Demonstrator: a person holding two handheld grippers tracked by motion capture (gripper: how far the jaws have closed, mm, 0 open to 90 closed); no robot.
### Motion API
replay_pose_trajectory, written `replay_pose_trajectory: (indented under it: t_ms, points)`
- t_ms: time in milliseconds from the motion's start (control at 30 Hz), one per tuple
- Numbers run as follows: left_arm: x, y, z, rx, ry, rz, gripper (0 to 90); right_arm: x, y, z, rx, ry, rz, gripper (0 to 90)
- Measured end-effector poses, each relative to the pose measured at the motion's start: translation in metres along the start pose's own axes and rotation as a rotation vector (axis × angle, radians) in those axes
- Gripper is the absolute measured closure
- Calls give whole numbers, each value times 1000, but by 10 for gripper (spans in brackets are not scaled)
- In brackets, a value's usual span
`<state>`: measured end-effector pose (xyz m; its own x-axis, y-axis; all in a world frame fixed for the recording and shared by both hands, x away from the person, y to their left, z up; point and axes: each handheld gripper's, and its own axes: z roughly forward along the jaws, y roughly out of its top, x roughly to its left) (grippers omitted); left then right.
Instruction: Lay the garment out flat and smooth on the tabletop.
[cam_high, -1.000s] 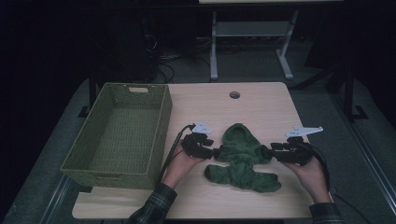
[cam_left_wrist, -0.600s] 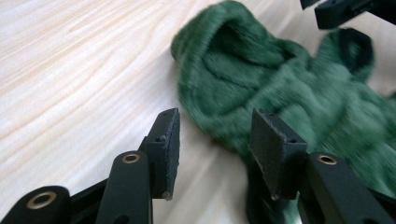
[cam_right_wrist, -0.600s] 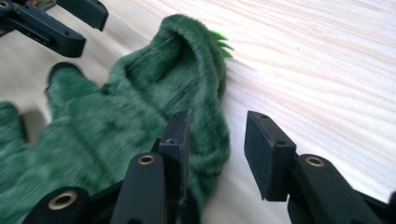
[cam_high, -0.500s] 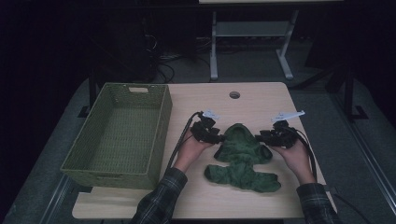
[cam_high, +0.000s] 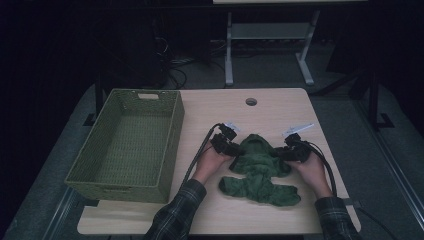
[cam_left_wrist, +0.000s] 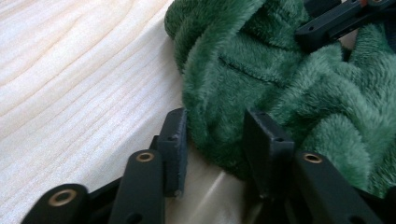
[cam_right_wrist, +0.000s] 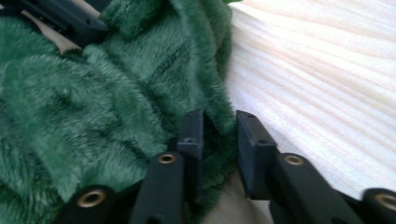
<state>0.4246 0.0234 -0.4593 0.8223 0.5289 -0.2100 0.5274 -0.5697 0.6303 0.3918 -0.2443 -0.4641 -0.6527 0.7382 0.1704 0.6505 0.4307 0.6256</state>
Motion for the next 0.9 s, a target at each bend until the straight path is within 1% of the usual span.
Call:
replay_pose_trajectory:
  t_ms: [67, 100, 133, 167, 200, 233, 300, 333, 433, 500, 567, 600, 633, 667, 733, 767, 800, 833, 900]
  points:
    - [-2, 0, 1, -2, -2, 3, 718, 1, 1, 0, 0, 1, -5, 809]
    - [-2, 0, 0, 22, 7, 23, 767, 2, 1, -1, 1, -2, -9, 825]
    - [-2, 0, 1, 25, 12, 29, 845, 3, 1, -1, -2, 0, -9, 837]
    - [-3, 0, 1, 28, 15, 29, 860, 3, 1, -1, -4, -1, -14, 842]
    - [-3, 0, 0, 27, 14, 26, 869, 3, 1, -2, -6, -3, -15, 845]
    - [-2, 0, -2, 32, 18, 35, 873, 3, 1, -3, -12, -3, -15, 844]
    - [-4, 1, -6, 5, 34, 33, 875, 4, 2, -6, -22, -6, -14, 844]
    - [-4, 2, -10, 4, 46, 44, 875, 5, 3, -9, -24, -9, -11, 843]
    - [-5, 5, -23, -20, 76, 62, 876, 6, 6, -16, -70, -8, -6, 829]
    - [-4, 7, -33, -39, 95, 74, 876, 7, 8, -20, -94, -12, -11, 830]
    - [-4, 8, -40, -48, 109, 82, 876, 7, 10, -23, -119, -6, -15, 839]
    - [-5, 9, -43, -55, 120, 88, 876, 7, 12, -23, -119, -3, -13, 838]
    - [-4, 9, -46, -60, 132, 93, 876, 7, 14, -22, -105, 10, -5, 838]
    - [-4, 10, -49, -64, 142, 98, 876, 8, 16, -22, -108, 9, -2, 839]
    - [-2, 10, -54, -77, 176, 103, 877, 9, 22, -21, -111, 5, -15, 844]
    - [0, 10, -55, -84, 193, 102, 877, 10, 24, -22, -117, -13, -24, 854]
    - [2, 10, -55, -86, 203, 98, 877, 9, 25, -21, -127, -27, -24, 860]
    - [5, 9, -54, -90, 210, 96, 878, 6, 27, -20, -116, -22, -8, 863]
    - [11, 7, -50, -94, 220, 88, 879, -2, 28, -16, -117, -31, 21, 871]
